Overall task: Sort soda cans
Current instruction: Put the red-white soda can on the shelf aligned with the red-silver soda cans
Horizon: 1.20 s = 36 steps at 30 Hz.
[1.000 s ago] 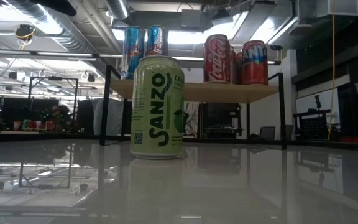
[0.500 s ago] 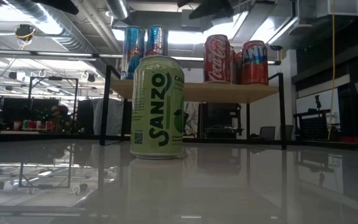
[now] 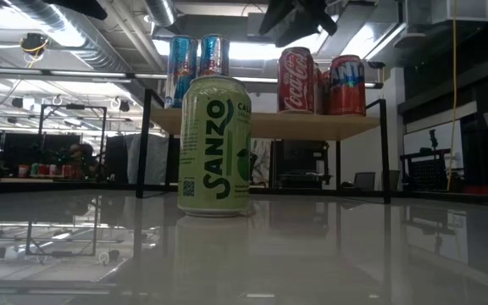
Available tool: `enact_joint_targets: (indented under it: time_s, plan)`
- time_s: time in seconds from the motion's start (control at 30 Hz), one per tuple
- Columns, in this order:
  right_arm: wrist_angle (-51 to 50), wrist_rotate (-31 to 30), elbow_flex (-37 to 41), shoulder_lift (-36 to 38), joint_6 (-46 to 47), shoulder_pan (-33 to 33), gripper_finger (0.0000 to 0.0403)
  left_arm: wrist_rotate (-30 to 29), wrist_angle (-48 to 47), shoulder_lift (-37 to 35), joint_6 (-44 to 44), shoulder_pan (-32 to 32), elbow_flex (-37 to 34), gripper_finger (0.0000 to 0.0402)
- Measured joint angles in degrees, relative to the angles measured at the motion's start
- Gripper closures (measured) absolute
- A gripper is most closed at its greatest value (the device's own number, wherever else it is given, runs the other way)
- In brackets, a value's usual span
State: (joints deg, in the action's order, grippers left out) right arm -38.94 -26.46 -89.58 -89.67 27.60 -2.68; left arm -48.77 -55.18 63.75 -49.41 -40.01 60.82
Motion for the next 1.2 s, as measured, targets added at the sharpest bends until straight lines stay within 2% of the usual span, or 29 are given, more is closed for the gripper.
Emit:
enact_joint_targets:
  time_s: [0.77, 1.2]
  plan:
    - [-6.43, -0.42, -0.02, 0.10, 4.04, 0.02, 0.0171, -0.02, 0.00, 0.00, -0.04, 0.00, 0.00, 0.0015]
    - [-10.84, -1.28, 0.00, 2.82, 4.47, 0.02, 0.0171, 0.00, 0.49, 0.00, -0.05, -0.01, 0.02, 0.0015]
